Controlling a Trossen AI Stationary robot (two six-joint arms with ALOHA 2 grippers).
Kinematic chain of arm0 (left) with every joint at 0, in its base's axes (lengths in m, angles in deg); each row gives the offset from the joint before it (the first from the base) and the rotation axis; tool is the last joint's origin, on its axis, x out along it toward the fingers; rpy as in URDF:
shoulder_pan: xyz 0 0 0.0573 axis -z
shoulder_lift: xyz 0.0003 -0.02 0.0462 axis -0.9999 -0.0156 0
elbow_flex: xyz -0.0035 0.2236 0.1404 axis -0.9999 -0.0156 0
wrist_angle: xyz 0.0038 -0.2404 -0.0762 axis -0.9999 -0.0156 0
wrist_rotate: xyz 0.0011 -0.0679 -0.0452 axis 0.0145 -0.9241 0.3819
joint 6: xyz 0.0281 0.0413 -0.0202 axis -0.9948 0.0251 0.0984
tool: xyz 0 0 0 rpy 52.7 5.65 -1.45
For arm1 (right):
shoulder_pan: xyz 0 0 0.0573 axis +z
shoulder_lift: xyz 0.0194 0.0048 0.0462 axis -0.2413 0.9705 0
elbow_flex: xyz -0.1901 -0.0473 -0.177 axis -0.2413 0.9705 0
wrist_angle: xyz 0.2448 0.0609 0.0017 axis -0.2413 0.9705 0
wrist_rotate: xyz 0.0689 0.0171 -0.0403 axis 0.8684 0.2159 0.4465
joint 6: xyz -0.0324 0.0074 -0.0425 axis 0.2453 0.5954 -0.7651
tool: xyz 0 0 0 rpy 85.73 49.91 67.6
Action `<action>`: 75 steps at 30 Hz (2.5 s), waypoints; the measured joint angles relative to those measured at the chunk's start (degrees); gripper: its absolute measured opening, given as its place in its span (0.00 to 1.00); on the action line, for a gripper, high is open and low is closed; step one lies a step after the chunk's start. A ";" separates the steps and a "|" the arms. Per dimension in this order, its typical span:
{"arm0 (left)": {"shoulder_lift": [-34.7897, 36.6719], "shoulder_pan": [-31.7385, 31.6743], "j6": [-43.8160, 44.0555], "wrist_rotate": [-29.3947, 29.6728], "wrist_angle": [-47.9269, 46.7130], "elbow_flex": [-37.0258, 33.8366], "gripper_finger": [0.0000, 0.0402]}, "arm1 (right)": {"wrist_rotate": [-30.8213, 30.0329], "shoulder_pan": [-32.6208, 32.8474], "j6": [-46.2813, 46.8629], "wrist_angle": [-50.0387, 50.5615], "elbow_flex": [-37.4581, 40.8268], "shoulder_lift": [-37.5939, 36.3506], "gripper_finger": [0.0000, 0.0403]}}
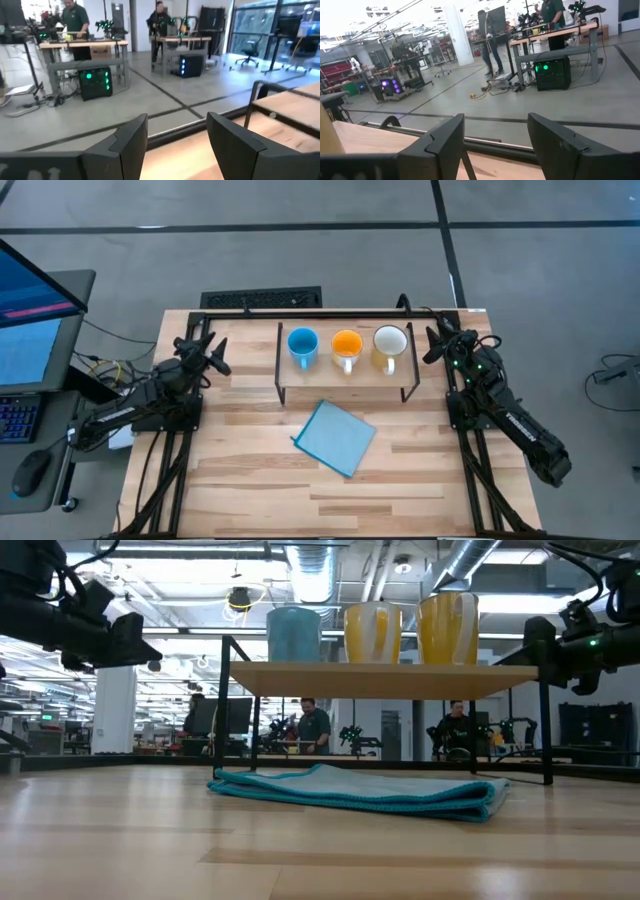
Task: Stack small to large cups/mugs on shelf
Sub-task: Return to Home Position
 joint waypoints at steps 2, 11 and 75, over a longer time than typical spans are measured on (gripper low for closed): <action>-0.02 -0.01 0.97 0.75 -0.89 0.00 0.48 | 0.00 0.00 0.00 0.00 0.00 0.01 0.59; -0.02 -0.01 2.43 0.60 -2.18 0.15 0.48 | 0.00 0.00 -0.01 0.02 0.00 0.01 0.59; -0.20 -0.01 -1.52 0.55 -2.69 0.02 0.48 | 0.02 0.11 -0.06 0.07 0.02 0.04 0.59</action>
